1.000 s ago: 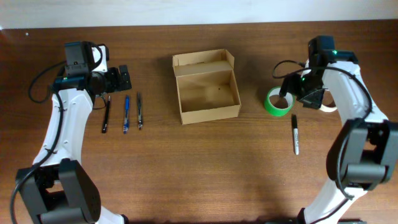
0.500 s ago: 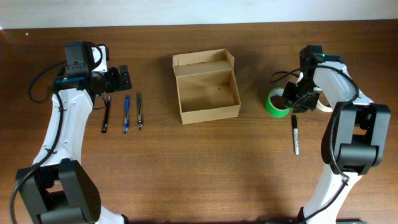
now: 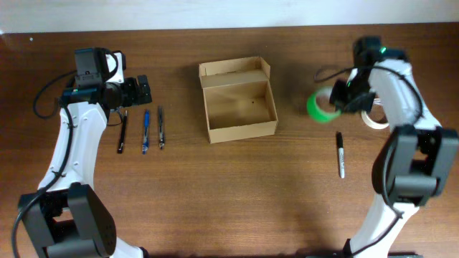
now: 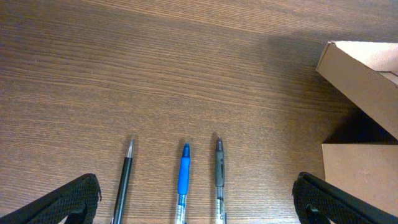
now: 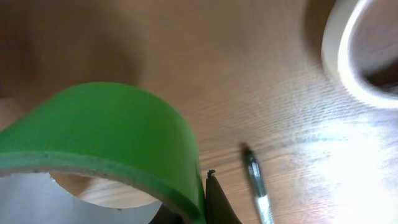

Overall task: Pack container
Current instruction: 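Carry the green tape into the box and release it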

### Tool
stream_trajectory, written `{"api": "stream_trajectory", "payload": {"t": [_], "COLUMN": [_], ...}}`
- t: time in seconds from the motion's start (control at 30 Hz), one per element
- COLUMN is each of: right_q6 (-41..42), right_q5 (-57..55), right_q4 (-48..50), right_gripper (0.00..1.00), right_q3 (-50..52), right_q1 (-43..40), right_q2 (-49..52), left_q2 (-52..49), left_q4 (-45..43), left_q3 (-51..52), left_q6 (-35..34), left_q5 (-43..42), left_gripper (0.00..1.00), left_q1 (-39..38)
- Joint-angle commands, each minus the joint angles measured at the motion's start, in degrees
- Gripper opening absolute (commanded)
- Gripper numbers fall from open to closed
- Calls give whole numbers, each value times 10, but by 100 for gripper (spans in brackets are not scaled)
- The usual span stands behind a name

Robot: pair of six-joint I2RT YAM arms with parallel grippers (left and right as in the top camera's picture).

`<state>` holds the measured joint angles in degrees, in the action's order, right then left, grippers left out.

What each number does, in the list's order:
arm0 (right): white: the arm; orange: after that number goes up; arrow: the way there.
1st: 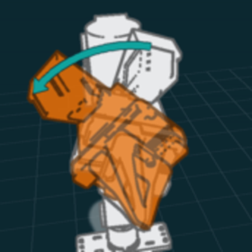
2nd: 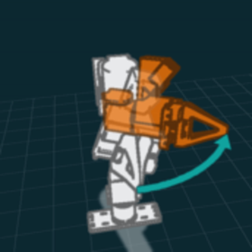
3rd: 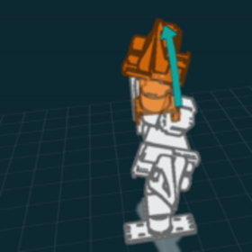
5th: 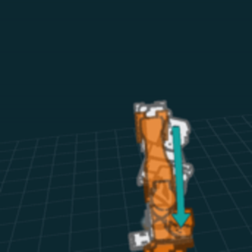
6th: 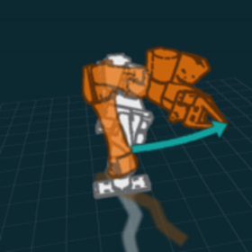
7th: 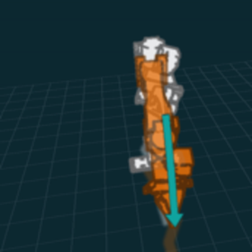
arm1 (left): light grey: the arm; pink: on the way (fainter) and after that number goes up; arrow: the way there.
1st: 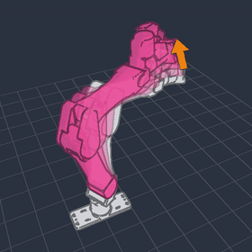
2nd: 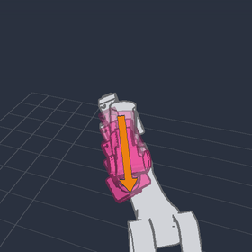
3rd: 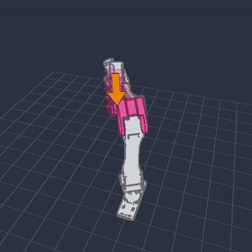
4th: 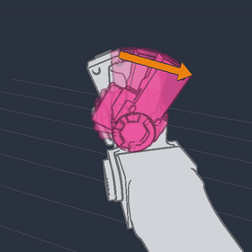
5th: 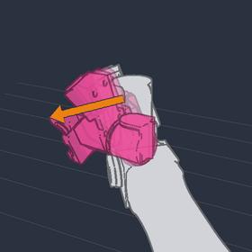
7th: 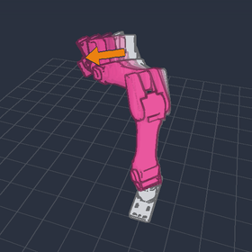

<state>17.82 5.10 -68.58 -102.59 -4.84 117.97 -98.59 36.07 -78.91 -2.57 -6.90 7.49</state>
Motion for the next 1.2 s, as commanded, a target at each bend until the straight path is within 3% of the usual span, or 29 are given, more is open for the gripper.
{"api": "stream_trajectory", "payload": {"t": [0.0,0.23,0.47,0.77,1.17], "right_q6": [-41,-71,-71,-71,-71], "right_q5": [54,3,-108,-141,-78], "right_q4": [-32,-49,-40,31,49], "right_gripper": [4,4,4,4,4], "right_q3": [-124,-196,-185,-185,-185], "right_q1": [49,196,327,348,348], "right_q2": [-116,-162,-100,15,103], "left_q2": [-5,-5,-5,-5,-5], "left_q4": [0,0,0,0,0], "left_q3": [-10,-10,-10,-10,-10], "left_q6": [11,11,11,11,11], "left_q5": [-7,-7,-7,-7,-7], "left_gripper": [99,99,99,99,99], "left_q1": [2,2,2,2,2]}}
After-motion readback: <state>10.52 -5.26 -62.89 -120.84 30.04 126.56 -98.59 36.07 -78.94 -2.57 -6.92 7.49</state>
